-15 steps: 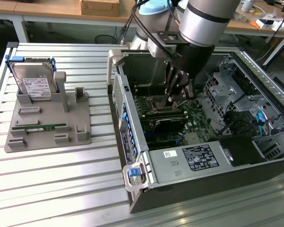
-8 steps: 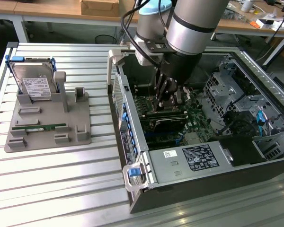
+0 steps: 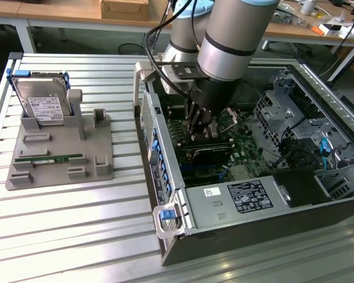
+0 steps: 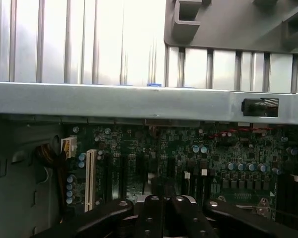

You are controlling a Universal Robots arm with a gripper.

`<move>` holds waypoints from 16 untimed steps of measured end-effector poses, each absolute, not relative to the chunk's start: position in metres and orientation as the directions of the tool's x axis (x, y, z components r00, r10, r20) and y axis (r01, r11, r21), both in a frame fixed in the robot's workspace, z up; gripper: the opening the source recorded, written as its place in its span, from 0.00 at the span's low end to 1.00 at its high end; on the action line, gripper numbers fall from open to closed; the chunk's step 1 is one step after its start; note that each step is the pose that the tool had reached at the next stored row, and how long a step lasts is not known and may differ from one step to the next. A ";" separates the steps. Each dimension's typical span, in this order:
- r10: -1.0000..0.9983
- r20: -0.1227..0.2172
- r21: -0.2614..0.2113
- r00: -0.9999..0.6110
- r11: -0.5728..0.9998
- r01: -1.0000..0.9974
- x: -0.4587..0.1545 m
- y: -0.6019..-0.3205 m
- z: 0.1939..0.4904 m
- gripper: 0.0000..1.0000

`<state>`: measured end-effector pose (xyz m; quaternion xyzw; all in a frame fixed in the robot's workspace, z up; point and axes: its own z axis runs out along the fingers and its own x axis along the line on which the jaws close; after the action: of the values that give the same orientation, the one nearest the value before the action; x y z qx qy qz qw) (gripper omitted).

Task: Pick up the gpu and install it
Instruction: 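Press down on the gpu until it lock into place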

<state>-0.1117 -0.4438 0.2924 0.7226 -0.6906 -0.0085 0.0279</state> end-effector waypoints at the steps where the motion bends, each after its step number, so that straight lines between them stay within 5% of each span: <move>1: -0.999 0.026 0.052 0.046 -0.045 -0.998 -0.112 -0.444 0.291 0.11; 16: -0.999 0.024 0.052 0.048 -0.047 -0.998 -0.119 -0.444 0.279 0.11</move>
<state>-0.1189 -0.4438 0.2790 0.7235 -0.6898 -0.0091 0.0270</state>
